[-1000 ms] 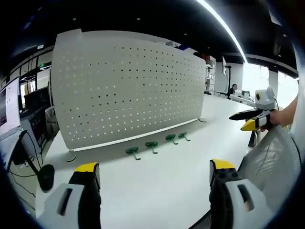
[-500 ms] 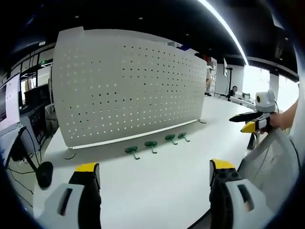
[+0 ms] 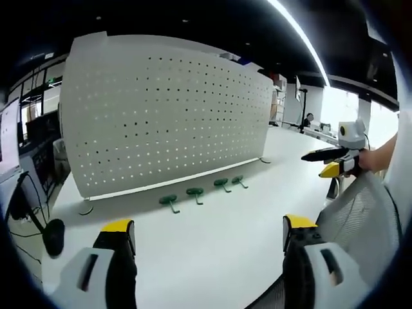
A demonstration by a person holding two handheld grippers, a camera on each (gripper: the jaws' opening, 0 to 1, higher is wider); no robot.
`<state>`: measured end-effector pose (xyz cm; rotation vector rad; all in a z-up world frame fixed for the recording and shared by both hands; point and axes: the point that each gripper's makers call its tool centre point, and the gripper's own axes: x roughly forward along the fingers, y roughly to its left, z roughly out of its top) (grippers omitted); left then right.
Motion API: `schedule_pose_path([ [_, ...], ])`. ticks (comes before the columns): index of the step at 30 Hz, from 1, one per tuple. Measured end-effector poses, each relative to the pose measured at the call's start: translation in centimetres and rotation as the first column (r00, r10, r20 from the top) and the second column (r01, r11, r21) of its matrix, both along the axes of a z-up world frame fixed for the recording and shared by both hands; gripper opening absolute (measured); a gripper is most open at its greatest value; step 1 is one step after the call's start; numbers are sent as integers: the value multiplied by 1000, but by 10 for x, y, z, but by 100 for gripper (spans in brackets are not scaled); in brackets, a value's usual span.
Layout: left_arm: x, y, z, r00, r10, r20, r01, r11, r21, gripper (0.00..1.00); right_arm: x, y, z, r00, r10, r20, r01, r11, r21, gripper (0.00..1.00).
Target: Insert the hook assembly into the mounting plate slot until the hook locks in place.
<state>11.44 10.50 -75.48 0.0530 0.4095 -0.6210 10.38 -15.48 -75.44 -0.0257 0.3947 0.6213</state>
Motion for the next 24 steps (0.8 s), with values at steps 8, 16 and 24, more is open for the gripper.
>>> schedule_pose_path([
  [8,9,-2,-1,997,-79,-14,79,996,37,96,2,1,3,1000,8,5,-8,1000,-5,81],
  [16,23,-1,-9,988,-152,-21,153,982,108,96,4,2,8,1000,17,13,-17,1000,-12,80],
  [24,31,-5,-15,976,-213,-51,219,963,156,95,4,5,6,1000,30,5,-30,999,-14,80],
])
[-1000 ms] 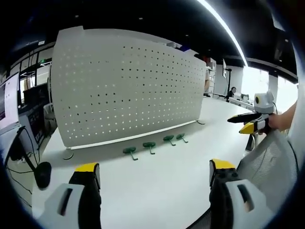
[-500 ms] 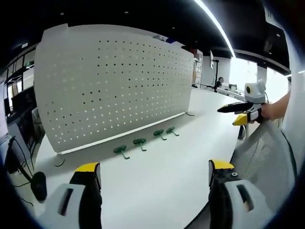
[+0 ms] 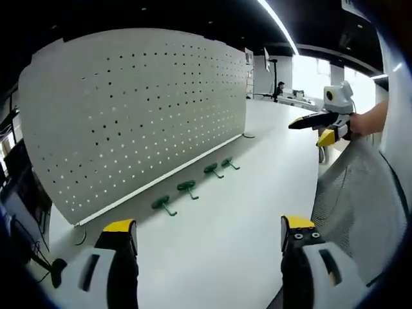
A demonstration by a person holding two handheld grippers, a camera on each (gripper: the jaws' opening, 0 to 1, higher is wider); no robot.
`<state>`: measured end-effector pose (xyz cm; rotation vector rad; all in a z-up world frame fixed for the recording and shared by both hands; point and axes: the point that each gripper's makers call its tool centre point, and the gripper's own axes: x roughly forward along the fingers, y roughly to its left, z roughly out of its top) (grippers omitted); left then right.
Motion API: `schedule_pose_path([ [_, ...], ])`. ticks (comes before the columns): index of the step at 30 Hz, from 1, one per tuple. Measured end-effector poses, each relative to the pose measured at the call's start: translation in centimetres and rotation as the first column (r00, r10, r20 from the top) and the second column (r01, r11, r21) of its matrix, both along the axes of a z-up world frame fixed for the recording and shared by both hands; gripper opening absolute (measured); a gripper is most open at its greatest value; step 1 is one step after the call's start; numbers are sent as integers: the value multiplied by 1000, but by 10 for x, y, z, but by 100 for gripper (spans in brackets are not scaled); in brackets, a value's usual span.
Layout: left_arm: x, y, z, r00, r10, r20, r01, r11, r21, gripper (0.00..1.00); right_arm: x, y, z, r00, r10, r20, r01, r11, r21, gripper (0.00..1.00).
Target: Insert the hook assembly into the mounting plate slot until the hook locks in place.
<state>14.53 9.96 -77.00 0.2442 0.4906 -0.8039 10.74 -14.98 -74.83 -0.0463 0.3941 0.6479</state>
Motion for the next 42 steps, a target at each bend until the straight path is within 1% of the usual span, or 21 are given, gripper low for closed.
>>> schedule_pose_path([
  [5,3,-3,-7,998,-57,-2,57,997,47,96,0,0,-1,1000,1,-4,-1,1000,-1,80],
  [12,14,0,-13,995,-95,-16,96,992,83,95,0,1,-2,1000,-1,-9,1,1000,0,79],
  [14,18,4,-17,994,-108,-19,109,987,119,95,1,0,-2,1000,-2,-12,2,1000,0,79],
  [15,22,6,-16,994,-112,-7,112,984,136,95,1,0,-2,1000,-3,-13,3,1000,1,79],
  [19,29,7,-15,993,-119,-4,118,982,147,94,2,-1,-2,1000,-9,-13,9,1000,3,79],
  [25,43,7,-17,987,-162,-4,160,969,188,93,2,-1,-4,1000,-3,-18,3,1000,-3,79],
  [28,48,5,-15,984,-177,-19,177,968,175,94,3,-1,-5,1000,-4,-20,4,1000,-1,79],
  [32,54,4,-18,980,-198,-36,201,963,179,94,3,-1,-6,1000,0,-23,0,1000,-6,79],
  [36,60,3,-23,970,-234,-59,241,951,195,94,3,-1,-6,1000,-1,-24,1,1000,-8,79],
  [42,68,6,-28,960,-273,-69,281,931,233,94,3,-2,-8,1000,-3,-28,3,1000,-11,79],
])
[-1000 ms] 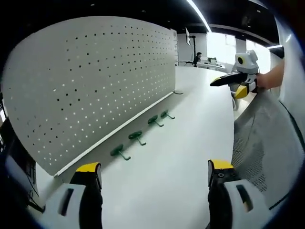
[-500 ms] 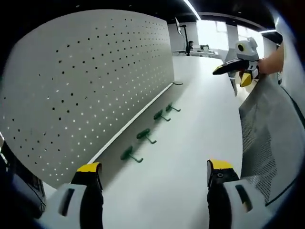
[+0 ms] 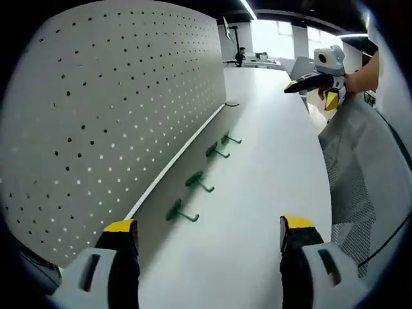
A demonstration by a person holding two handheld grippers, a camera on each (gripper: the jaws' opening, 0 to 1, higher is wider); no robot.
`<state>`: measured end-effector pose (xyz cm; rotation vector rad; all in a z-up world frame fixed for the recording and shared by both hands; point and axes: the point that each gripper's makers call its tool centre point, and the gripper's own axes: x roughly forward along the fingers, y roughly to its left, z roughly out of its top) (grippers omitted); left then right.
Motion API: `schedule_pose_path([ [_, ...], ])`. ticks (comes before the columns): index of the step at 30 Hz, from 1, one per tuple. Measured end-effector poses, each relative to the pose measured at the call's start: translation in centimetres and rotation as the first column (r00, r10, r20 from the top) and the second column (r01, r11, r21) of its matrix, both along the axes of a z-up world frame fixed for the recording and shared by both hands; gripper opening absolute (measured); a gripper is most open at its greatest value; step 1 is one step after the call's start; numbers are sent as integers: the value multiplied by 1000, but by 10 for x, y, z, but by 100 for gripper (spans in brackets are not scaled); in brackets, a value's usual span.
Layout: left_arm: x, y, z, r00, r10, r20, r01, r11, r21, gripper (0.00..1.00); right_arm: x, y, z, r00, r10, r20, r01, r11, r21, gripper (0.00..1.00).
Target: Insert the hook assembly into the mounting plate slot until the hook locks in place.
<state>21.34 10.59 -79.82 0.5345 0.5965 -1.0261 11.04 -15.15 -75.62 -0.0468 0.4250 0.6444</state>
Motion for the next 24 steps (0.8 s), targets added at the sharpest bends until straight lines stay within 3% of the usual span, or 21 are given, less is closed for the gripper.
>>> schedule_pose_path([
  [14,23,-4,-13,989,-146,-28,149,983,111,92,0,1,-4,1000,2,-14,-2,1000,-6,78],
  [24,35,-9,-24,968,-247,-54,253,949,186,91,-1,1,-5,1000,3,-20,-3,1000,-10,78],
])
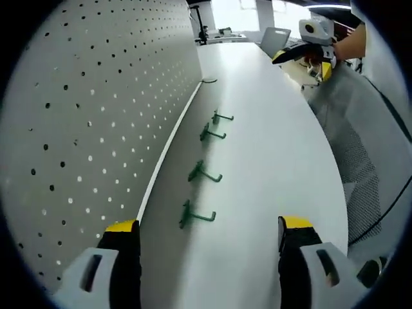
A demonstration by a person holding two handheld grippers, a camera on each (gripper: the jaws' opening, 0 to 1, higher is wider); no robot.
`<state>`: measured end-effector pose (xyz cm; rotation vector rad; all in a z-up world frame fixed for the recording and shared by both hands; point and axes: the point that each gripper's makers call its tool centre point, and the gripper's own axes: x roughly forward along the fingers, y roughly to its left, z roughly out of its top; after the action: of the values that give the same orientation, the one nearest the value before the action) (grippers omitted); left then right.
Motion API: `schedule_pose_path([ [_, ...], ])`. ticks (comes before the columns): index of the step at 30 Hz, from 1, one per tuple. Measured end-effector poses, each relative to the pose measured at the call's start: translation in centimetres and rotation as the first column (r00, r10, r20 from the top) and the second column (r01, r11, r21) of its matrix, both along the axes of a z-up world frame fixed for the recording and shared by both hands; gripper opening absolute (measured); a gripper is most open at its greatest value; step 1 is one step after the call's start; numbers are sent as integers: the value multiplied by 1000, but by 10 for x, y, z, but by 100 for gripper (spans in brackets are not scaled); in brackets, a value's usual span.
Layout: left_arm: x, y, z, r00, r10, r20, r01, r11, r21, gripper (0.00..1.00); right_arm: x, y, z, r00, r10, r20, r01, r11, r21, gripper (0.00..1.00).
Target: Insert the hook assembly into the mounting plate slot until the hook locks in place.
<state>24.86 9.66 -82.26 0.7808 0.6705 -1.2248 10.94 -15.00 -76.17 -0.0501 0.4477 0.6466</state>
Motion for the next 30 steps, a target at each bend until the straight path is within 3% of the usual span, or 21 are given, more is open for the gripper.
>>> schedule_pose_path([
  [10,2,-7,-15,994,-104,-23,106,992,66,90,1,-1,-1,1000,-7,-7,7,1000,4,78],
  [20,5,-4,-31,981,-190,-40,194,969,150,88,1,-2,-2,1000,-11,-7,11,1000,3,78],
  [30,10,-5,-39,973,-223,-61,231,955,184,87,0,-1,-3,1000,-4,-8,4,1000,-4,78],
])
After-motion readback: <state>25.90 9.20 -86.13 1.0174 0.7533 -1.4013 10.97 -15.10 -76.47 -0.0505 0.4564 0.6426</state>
